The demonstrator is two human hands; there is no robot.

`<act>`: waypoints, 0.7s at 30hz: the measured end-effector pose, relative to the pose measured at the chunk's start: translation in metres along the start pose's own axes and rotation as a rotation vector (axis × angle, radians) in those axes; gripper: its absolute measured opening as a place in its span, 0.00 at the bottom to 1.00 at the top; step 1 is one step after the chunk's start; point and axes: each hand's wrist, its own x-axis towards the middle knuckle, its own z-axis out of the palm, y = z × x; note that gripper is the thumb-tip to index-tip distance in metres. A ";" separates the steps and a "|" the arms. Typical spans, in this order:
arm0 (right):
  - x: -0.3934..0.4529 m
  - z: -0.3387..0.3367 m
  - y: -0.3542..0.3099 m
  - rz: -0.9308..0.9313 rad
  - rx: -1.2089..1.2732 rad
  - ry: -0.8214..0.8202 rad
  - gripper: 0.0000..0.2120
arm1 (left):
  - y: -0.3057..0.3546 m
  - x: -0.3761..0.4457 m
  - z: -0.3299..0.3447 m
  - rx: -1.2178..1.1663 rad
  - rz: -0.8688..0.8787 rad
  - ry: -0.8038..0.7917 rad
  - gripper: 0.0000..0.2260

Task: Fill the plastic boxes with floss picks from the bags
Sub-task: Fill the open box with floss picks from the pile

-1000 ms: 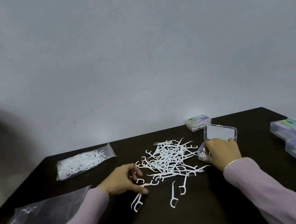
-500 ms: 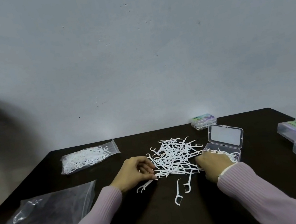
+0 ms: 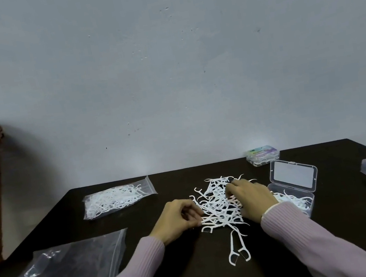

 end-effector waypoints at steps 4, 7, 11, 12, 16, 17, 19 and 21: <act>0.020 0.002 0.005 -0.041 0.021 -0.115 0.30 | 0.000 0.013 0.010 -0.014 0.019 0.119 0.11; 0.031 0.008 0.008 -0.067 0.000 -0.154 0.27 | -0.006 0.020 0.013 0.165 0.012 0.055 0.21; 0.037 0.014 0.010 -0.170 -0.054 -0.046 0.16 | -0.011 0.022 0.006 0.230 -0.016 -0.147 0.28; 0.037 0.015 0.010 -0.189 -0.062 -0.025 0.14 | -0.012 0.022 0.003 0.252 -0.013 -0.166 0.28; 0.034 0.015 0.006 -0.216 -0.061 0.015 0.12 | -0.011 0.025 -0.003 0.303 0.030 -0.118 0.20; 0.033 0.015 0.005 -0.220 -0.049 0.011 0.12 | -0.011 0.026 -0.003 0.301 0.044 -0.094 0.18; 0.034 0.016 0.002 -0.226 -0.054 -0.001 0.13 | -0.011 0.024 -0.002 0.313 0.061 -0.048 0.15; 0.034 0.017 0.001 -0.217 -0.079 -0.006 0.13 | -0.011 0.025 0.001 0.345 0.082 -0.001 0.14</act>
